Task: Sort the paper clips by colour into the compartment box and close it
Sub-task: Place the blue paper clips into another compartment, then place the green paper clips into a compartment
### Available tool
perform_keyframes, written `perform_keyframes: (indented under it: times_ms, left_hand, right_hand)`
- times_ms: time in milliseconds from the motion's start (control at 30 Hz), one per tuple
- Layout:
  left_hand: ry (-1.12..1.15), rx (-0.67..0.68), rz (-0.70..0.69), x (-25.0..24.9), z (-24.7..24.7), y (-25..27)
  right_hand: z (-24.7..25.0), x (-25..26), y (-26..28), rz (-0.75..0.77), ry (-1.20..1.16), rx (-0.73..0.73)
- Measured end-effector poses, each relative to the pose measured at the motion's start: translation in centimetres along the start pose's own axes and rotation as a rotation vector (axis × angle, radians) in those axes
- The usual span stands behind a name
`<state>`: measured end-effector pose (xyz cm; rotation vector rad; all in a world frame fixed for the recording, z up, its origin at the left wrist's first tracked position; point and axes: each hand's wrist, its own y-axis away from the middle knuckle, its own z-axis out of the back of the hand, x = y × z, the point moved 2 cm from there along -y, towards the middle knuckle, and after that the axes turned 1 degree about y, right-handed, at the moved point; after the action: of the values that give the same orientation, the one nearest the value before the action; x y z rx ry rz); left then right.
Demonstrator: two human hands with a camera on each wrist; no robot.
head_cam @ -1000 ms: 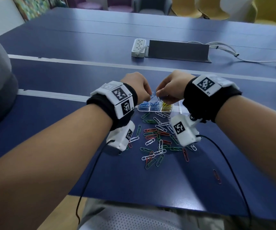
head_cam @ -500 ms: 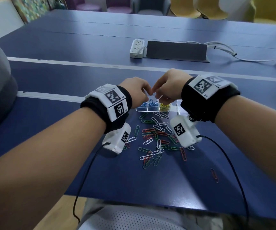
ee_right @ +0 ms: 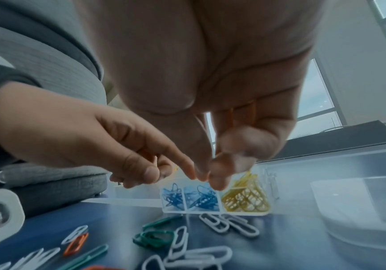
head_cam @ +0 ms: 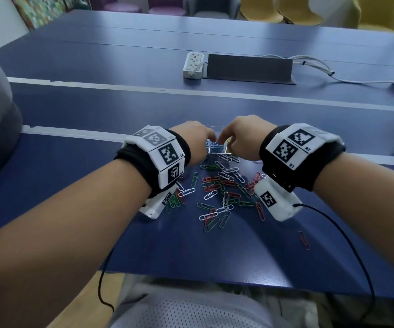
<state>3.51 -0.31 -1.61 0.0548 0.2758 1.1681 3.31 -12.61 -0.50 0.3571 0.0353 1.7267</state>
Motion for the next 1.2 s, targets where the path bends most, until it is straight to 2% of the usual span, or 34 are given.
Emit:
perform_keyframes:
  times_ms: [200, 367, 667, 900, 1200]
  left_hand:
    - [0.071, -0.088, 0.033, 1.3, 0.5, 0.9]
    - [0.052, -0.003, 0.03, 1.4, -0.2, 1.5]
    - [-0.053, -0.002, -0.097, -2.0, -0.4, 0.6]
    - [-0.102, 0.051, -0.123, -3.2, -0.8, -0.4]
    - [-0.024, 0.036, -0.134, -3.0, -0.8, -0.2]
  right_hand:
    - [-0.1, -0.7, 0.3, -0.015, 0.022, -0.006]
    - [-1.5, -0.9, 0.1, -0.05, 0.185, 0.02]
    - [-1.6, -0.6, -0.2, 0.007, 0.183, 0.013]
    - [-1.6, -1.2, 0.5, 0.044, 0.22, 0.066]
    - [-0.9, -2.2, 1.2, 0.037, 0.059, 0.04]
